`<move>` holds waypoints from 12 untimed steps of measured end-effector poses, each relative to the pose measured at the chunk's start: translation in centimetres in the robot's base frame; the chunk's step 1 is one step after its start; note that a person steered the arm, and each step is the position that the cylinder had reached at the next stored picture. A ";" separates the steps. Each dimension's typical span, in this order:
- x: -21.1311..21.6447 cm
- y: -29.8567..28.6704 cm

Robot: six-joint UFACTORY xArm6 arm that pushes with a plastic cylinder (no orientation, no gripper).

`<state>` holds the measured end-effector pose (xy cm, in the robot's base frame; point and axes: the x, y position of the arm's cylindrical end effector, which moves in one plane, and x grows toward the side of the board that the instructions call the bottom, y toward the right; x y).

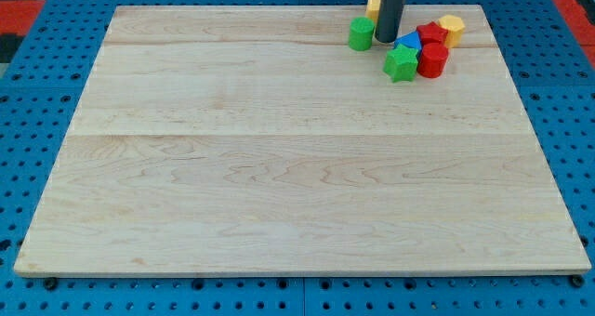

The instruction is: Push the green circle parallel to the left of the blue triangle

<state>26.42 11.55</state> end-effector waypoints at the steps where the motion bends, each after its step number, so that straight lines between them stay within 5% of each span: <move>1: 2.2 -3.2; 3: 5.5 -15.1; 4: 2.4 -20.2; 5: -5.2 -20.5; 6: -7.2 -19.6; 7: -7.2 -18.6; 9: -7.0 -3.4; 11: -1.2 -3.7; 12: -1.7 -8.5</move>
